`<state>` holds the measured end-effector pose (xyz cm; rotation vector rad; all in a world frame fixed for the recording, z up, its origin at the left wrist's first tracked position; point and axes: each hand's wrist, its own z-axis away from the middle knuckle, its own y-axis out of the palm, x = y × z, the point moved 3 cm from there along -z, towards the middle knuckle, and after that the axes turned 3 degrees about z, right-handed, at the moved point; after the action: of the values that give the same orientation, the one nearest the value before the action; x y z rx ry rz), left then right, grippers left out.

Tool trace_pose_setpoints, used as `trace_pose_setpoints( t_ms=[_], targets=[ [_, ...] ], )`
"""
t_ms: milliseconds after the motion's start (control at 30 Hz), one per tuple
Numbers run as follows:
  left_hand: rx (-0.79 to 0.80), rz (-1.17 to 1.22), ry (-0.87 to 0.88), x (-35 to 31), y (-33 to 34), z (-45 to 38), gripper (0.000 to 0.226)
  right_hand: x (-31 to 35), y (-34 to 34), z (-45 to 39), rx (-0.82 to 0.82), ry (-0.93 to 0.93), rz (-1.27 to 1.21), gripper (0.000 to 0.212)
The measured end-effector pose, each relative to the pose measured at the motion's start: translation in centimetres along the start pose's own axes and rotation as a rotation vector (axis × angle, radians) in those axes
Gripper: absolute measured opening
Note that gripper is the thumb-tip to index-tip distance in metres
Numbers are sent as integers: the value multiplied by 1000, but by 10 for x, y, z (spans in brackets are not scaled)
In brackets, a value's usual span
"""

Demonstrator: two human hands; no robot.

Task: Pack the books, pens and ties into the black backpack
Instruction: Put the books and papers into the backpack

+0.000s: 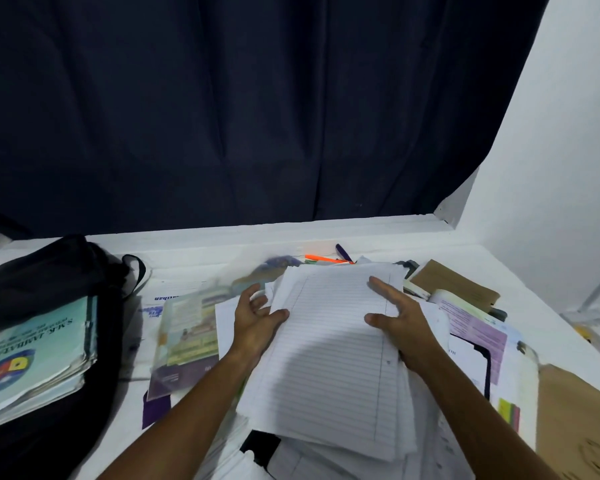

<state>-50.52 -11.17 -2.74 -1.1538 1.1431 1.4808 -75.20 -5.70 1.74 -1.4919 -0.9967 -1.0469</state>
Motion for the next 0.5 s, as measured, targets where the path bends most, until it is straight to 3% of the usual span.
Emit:
trace_pose_setpoints(
  t_ms=[133,333,433,500],
  targets=[
    [19,-102,34,-3,-2,-1,68,-8,-6,5,-70,142,-146,59],
    [85,-163,-89,-18,-5,6,74,-6,-23,13,-181,78,-267,63],
    [230,-76,-175,-33,-1,19,50,0,-34,13,-199,60,-334,64],
    [382,148,-206,-47,7,31,28,9,-42,12,-175,39,-401,58]
  ],
)
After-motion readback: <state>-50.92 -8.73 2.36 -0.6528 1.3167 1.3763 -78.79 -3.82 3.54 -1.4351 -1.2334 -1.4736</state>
